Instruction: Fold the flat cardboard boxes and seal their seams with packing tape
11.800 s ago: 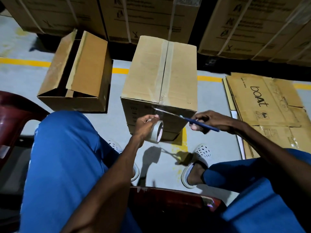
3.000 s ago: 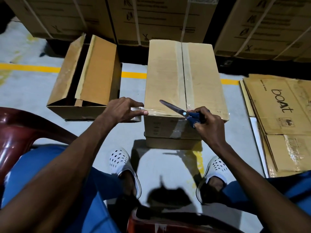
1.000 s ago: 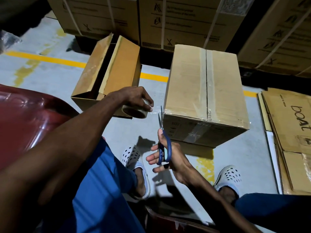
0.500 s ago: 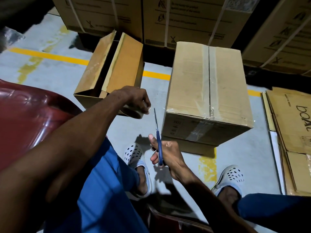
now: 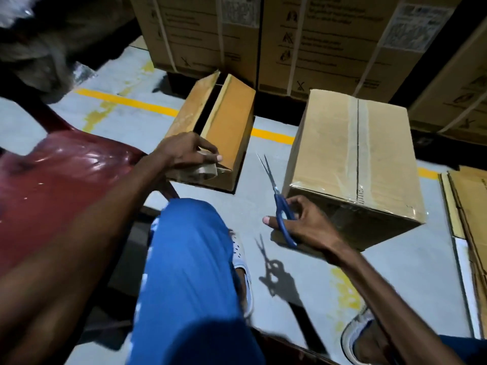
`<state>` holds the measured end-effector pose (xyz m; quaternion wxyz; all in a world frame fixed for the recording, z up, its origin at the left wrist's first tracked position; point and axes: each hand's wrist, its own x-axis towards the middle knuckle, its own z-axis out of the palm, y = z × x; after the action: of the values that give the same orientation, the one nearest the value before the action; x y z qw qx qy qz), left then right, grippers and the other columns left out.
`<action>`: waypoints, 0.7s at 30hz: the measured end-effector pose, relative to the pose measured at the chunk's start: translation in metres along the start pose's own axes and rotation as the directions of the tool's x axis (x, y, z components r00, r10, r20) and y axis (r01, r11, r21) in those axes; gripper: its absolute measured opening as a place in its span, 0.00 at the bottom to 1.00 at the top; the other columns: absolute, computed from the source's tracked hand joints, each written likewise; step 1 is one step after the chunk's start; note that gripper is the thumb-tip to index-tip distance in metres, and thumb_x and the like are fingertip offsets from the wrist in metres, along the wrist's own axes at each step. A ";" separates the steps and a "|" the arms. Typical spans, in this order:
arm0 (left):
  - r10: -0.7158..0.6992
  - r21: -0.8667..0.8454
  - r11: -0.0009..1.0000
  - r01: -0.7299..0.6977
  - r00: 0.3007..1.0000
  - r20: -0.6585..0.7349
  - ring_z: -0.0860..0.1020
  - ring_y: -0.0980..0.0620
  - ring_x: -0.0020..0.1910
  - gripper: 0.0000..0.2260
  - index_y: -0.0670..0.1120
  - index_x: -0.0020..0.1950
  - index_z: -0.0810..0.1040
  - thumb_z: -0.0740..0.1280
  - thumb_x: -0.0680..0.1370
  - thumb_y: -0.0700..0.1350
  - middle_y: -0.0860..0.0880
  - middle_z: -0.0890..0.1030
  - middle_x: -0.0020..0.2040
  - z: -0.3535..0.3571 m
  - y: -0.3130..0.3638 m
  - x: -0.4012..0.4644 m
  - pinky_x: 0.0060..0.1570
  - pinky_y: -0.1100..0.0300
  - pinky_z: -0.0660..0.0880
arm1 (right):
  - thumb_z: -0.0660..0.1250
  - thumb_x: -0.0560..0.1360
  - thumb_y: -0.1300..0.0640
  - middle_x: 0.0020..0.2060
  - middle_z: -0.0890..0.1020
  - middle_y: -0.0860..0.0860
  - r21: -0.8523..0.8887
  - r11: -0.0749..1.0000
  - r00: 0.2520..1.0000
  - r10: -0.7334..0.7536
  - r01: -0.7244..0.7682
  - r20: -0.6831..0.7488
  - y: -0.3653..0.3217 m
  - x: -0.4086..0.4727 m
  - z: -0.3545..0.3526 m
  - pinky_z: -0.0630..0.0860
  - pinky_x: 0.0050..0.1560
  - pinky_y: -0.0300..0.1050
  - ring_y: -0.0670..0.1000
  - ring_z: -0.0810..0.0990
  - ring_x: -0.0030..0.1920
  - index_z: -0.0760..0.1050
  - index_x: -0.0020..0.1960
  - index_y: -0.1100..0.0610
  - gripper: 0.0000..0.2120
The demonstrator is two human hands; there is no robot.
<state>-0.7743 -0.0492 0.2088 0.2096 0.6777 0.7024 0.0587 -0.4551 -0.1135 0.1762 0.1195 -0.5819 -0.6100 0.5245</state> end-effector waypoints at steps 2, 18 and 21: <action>-0.045 -0.140 0.990 0.031 0.994 -0.102 0.81 0.51 0.55 0.15 0.64 0.53 0.84 0.68 0.71 0.67 0.56 0.84 0.57 -0.017 -0.022 -0.028 0.56 0.49 0.77 | 0.80 0.65 0.40 0.52 0.82 0.49 -0.058 0.996 0.995 -0.063 0.067 0.074 -0.024 0.002 -0.007 0.81 0.49 0.52 0.49 0.82 0.50 0.74 0.54 0.45 0.24; -0.320 -0.324 0.931 0.169 0.804 -0.501 0.84 0.55 0.49 0.21 0.57 0.52 0.86 0.68 0.68 0.68 0.55 0.87 0.50 -0.041 -0.161 -0.191 0.49 0.48 0.80 | 0.76 0.62 0.33 0.32 0.84 0.59 -0.216 0.824 0.851 -0.517 0.524 0.090 -0.223 0.039 0.155 0.81 0.33 0.61 0.59 0.85 0.33 0.83 0.41 0.59 0.29; -0.367 -0.423 0.896 0.138 0.765 -0.529 0.83 0.59 0.50 0.17 0.61 0.51 0.85 0.69 0.67 0.67 0.59 0.86 0.49 -0.037 -0.152 -0.186 0.52 0.50 0.80 | 0.82 0.60 0.42 0.37 0.86 0.58 -0.023 0.886 0.884 -0.460 0.463 0.082 -0.216 0.053 0.159 0.83 0.38 0.61 0.59 0.85 0.36 0.84 0.40 0.57 0.20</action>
<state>-0.9309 -0.2346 0.2268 0.1042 0.4714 0.7954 0.3664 -0.7171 -0.0997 0.2532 0.2058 -0.4025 -0.7459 0.4891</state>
